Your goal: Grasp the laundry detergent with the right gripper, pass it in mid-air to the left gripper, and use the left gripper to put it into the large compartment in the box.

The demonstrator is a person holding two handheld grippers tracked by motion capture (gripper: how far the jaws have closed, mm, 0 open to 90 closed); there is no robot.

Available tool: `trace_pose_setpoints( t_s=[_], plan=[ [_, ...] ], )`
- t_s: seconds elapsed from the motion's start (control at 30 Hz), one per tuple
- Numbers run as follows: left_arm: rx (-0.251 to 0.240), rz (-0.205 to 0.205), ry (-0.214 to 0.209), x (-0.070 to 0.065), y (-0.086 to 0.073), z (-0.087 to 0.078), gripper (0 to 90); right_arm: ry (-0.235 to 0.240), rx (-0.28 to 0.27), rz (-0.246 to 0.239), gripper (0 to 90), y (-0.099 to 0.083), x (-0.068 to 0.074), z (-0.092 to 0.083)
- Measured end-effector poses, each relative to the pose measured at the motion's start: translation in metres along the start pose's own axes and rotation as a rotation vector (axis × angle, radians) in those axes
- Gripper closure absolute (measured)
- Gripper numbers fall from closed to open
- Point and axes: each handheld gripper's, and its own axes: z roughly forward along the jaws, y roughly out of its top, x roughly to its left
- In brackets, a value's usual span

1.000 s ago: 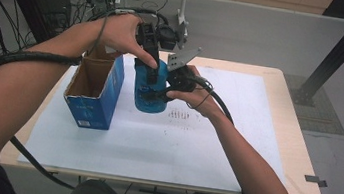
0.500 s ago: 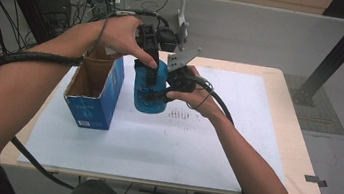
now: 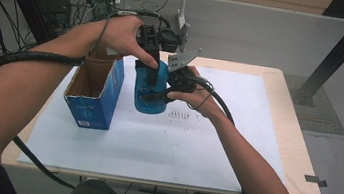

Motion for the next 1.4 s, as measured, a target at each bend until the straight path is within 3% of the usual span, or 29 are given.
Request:
trace_pose_setpoints(
  t_s=[0.53,1.4],
  plan=[
    [0.002,0.013,0.021,-0.0002,0.0021,0.0018,35.5,-0.01,0.002,0.0,43.0,-0.0018,-0.0021,0.0006],
    [0.006,0.005,0.008,0.0013,0.0014,0.0014,36.1,-0.011,-0.003,0.017,42.0,-0.0022,-0.003,0.0005]
  ],
)
